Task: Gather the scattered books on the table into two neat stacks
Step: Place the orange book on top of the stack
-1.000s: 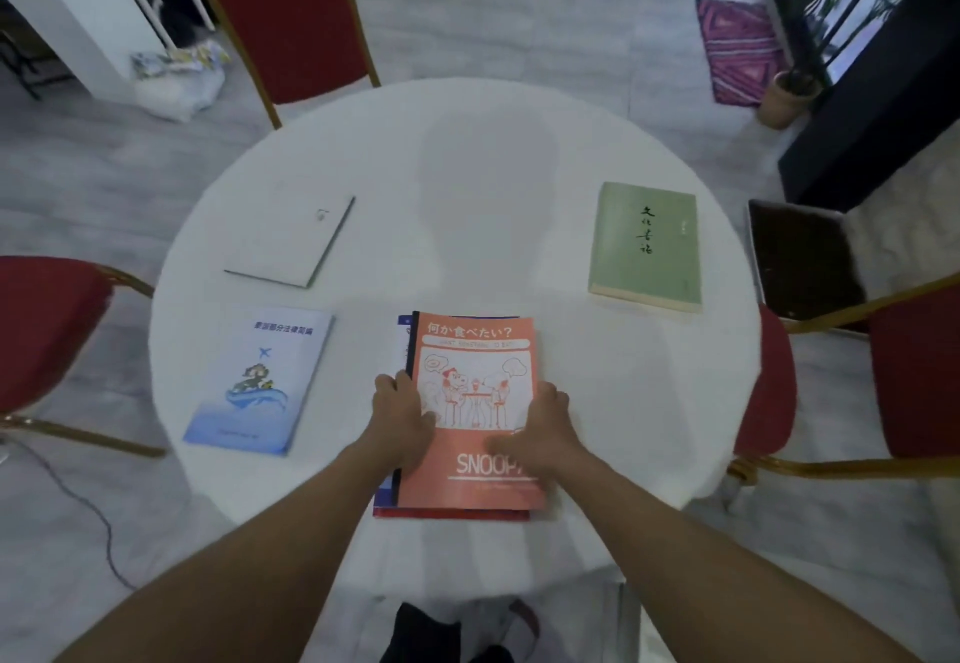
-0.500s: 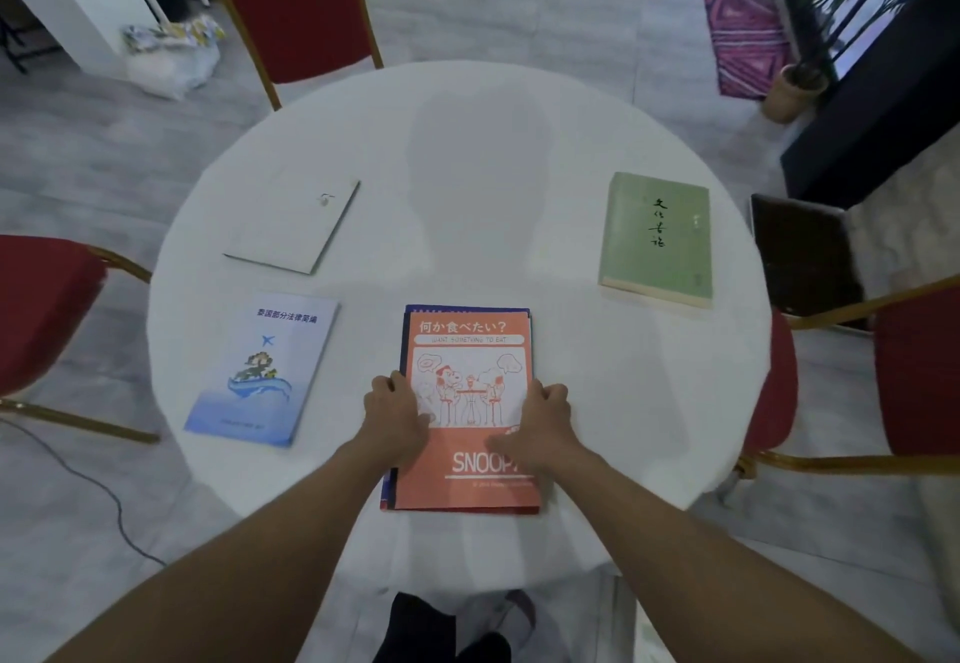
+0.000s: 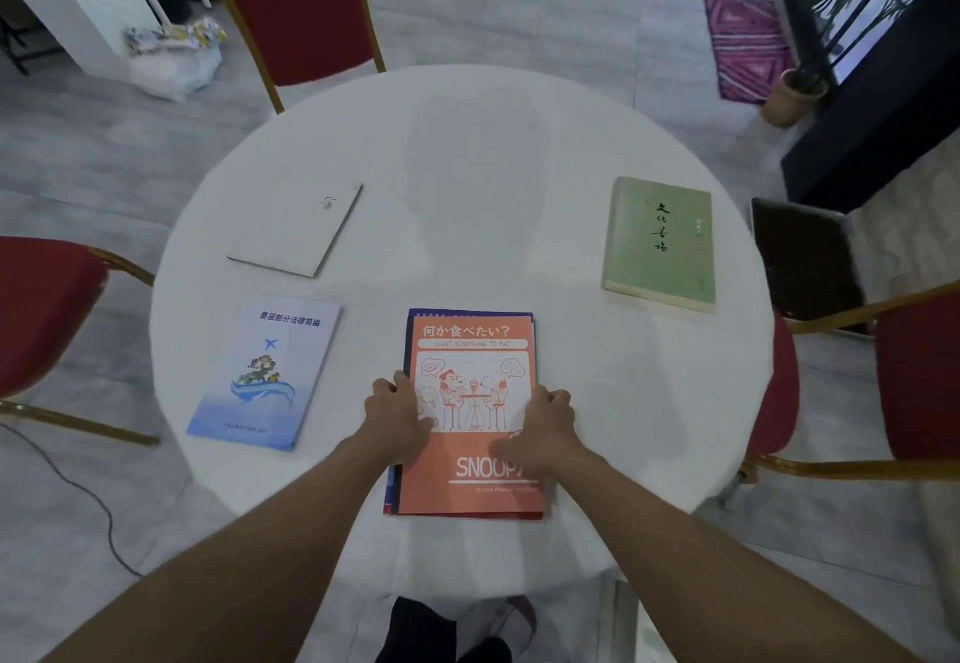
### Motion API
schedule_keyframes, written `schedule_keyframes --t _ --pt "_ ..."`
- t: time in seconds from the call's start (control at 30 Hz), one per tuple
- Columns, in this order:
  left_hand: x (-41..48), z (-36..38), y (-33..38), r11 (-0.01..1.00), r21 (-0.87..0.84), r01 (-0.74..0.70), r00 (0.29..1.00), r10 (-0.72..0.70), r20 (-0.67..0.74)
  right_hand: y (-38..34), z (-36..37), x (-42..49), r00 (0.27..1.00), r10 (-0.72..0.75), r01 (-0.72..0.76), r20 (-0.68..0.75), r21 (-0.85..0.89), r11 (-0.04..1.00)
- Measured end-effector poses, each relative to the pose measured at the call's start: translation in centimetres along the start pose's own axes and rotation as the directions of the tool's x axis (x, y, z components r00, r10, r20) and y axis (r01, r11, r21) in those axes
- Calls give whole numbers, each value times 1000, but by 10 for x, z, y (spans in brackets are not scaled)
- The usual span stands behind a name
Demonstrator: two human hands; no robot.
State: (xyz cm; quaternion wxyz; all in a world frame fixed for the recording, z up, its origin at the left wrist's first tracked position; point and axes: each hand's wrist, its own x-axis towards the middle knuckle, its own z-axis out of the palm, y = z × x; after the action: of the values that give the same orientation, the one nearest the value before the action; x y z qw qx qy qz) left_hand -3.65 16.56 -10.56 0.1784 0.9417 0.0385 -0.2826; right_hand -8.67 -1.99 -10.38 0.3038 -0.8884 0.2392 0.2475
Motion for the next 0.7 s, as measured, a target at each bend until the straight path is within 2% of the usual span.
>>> schedule_keyframes --t 0.23,0.7 --pt "5 -4 5 999 1 40 999 -40 18 -1 -5 3 997 74 -71 -26 104 992" --pt "11 -5 -6 998 -58 25 999 -23 36 -9 -1 2 999 47 -46 -21 39 998"
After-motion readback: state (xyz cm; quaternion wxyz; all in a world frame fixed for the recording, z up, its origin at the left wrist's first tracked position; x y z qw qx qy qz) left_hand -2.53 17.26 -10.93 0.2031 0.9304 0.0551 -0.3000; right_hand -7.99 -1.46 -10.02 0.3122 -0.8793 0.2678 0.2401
